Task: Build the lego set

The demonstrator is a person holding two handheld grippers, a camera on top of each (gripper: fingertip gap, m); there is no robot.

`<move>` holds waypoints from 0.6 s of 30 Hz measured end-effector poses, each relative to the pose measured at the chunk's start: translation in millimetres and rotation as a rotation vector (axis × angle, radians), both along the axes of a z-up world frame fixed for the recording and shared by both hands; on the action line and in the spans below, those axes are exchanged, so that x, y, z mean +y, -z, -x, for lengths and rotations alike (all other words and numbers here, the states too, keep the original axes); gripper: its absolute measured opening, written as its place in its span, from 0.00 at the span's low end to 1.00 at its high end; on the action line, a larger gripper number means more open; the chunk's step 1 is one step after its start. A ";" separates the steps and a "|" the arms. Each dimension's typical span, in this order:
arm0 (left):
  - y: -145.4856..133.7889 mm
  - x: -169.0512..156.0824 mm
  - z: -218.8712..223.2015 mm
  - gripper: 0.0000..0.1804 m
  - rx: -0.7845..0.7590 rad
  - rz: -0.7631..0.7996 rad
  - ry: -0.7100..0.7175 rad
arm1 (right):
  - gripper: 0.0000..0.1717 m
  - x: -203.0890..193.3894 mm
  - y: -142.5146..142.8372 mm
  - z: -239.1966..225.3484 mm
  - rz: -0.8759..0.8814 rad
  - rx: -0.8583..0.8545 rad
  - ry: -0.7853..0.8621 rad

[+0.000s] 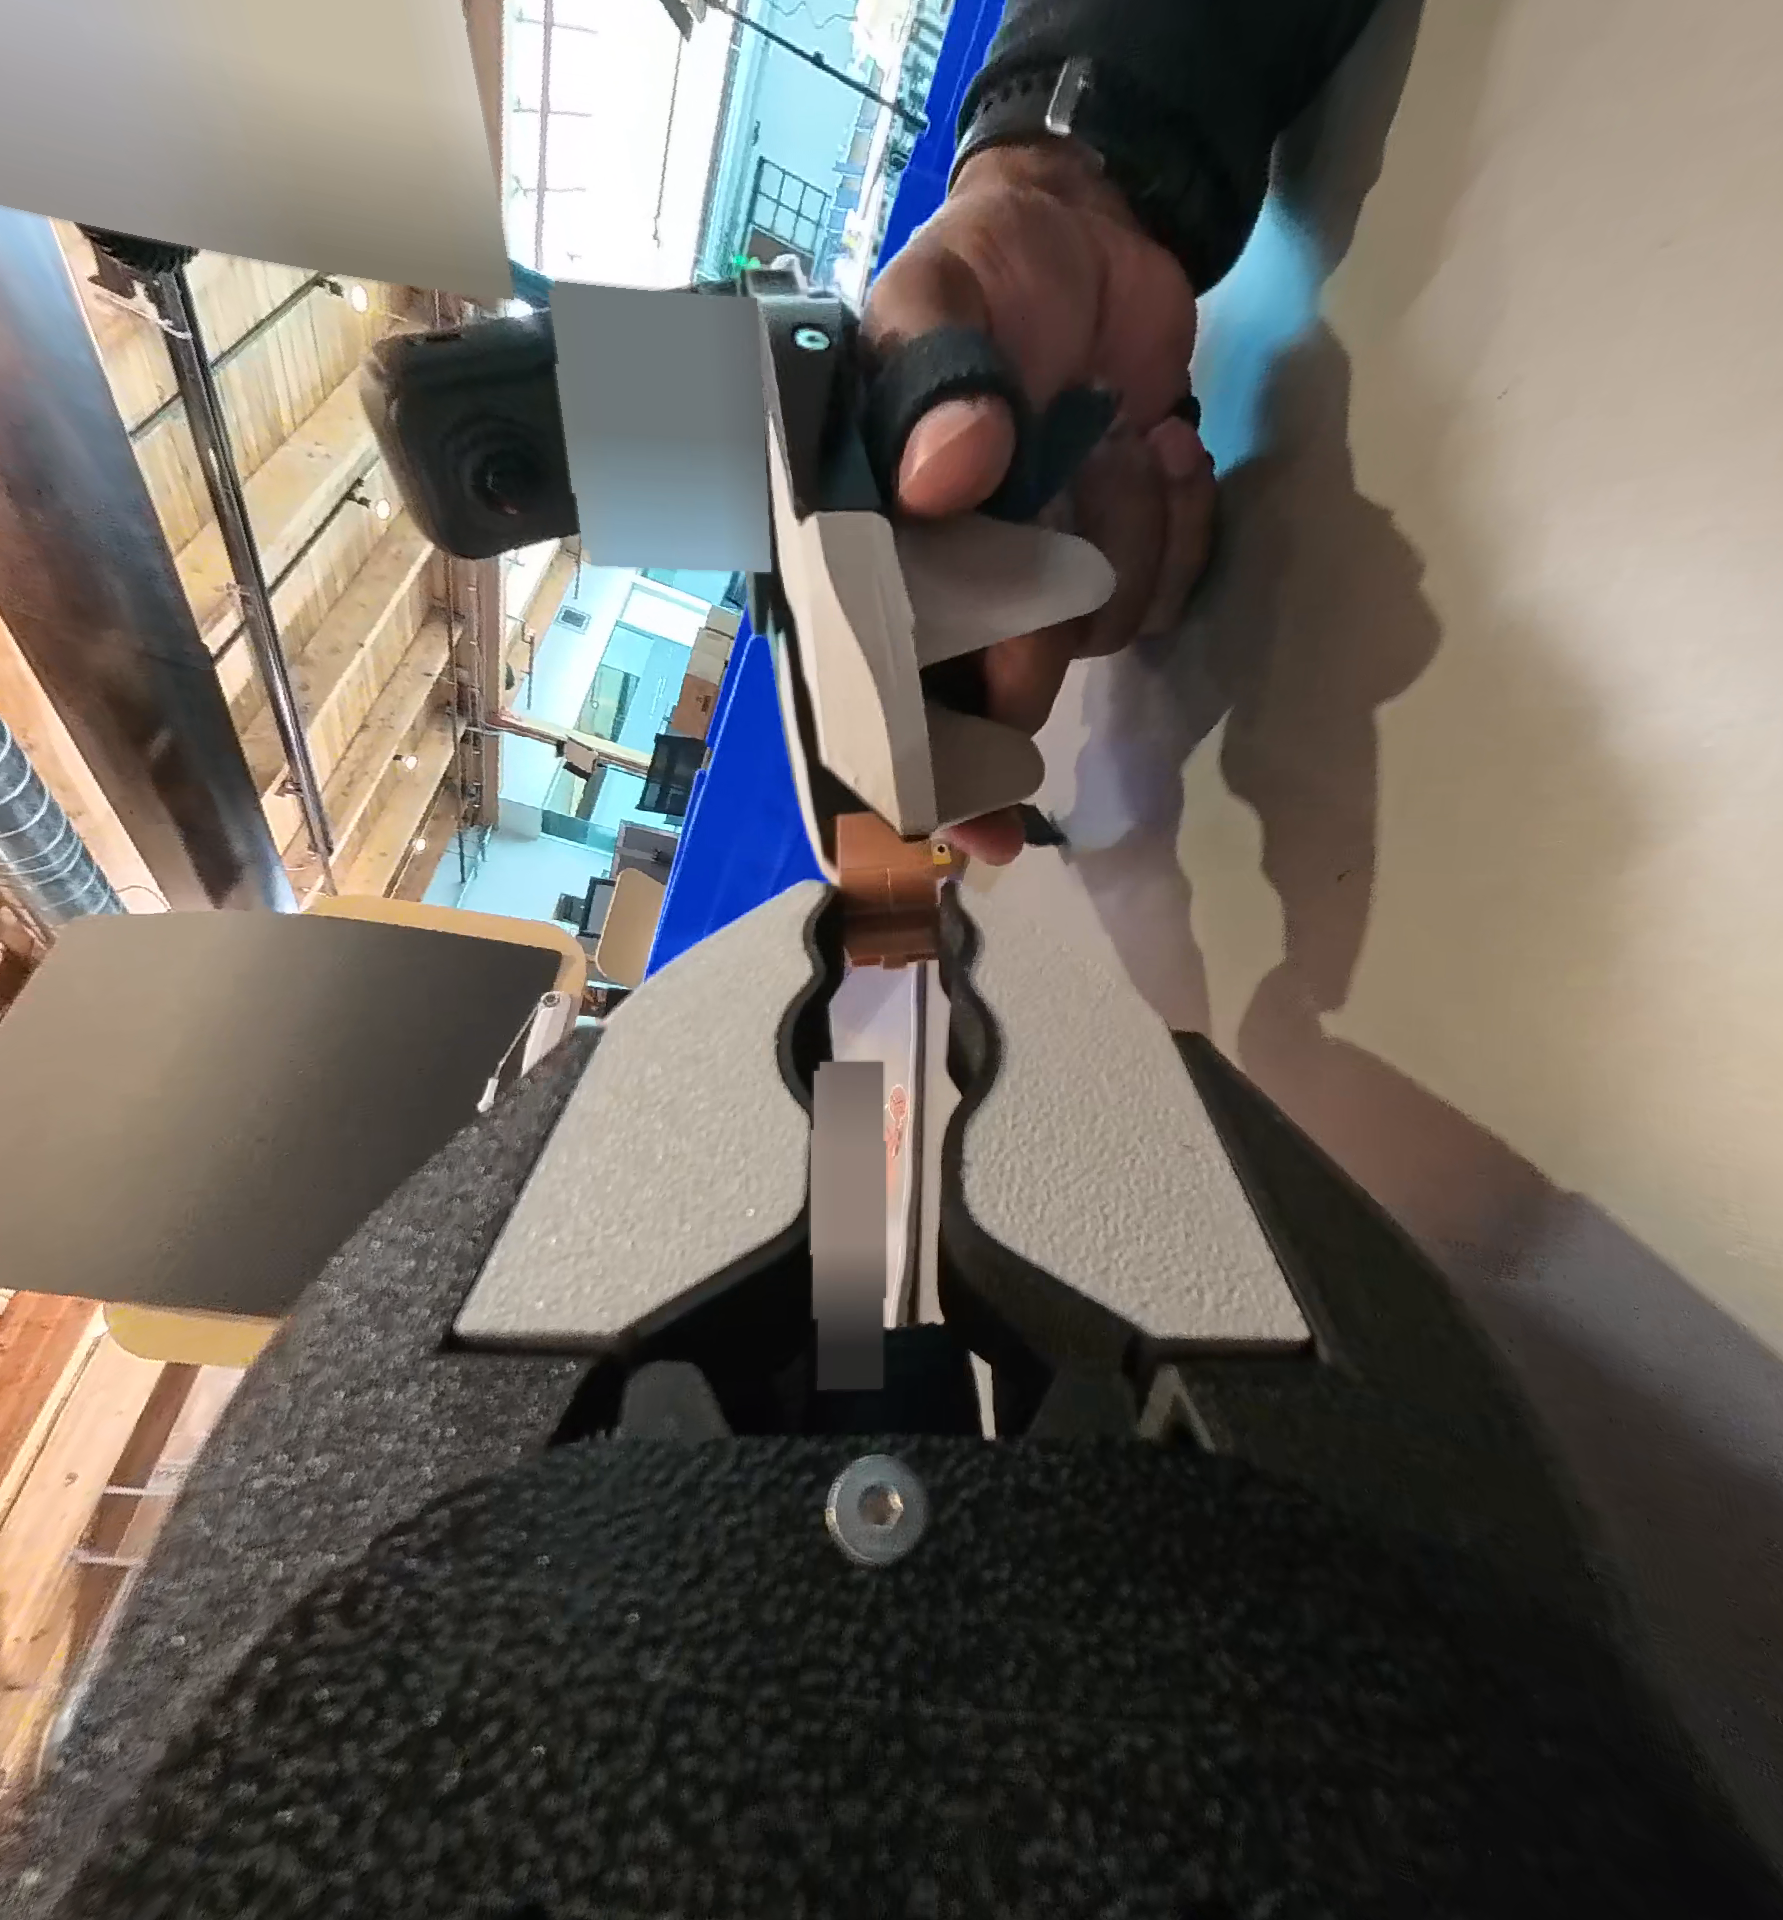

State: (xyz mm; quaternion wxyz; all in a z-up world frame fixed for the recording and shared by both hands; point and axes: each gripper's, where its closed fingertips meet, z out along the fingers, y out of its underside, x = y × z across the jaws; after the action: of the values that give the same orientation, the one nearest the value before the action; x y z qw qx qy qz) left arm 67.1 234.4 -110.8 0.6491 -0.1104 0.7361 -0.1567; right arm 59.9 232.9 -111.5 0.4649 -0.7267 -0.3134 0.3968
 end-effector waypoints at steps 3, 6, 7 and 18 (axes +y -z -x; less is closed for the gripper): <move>0.8 -1.3 -1.3 0.10 0.004 0.010 -0.003 | 0.09 -1.1 -1.0 1.5 -0.033 -0.014 0.003; -0.1 2.7 -2.7 0.10 0.008 0.055 -0.022 | 0.08 1.7 -2.6 -0.6 -0.062 -0.022 0.030; 0.1 4.4 -3.3 0.10 0.013 0.073 -0.033 | 0.08 3.1 -2.8 -1.8 -0.071 -0.028 0.041; -9.7 23.2 -6.0 0.12 0.100 0.508 -0.121 | 0.08 20.5 -6.2 -27.7 -0.278 -0.194 0.193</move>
State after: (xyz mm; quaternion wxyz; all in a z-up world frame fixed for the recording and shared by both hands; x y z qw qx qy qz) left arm 73.1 257.7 -101.1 0.5718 -0.3212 0.6963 -0.2915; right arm 87.6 253.4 -105.2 0.5642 -0.7170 -0.3376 0.2315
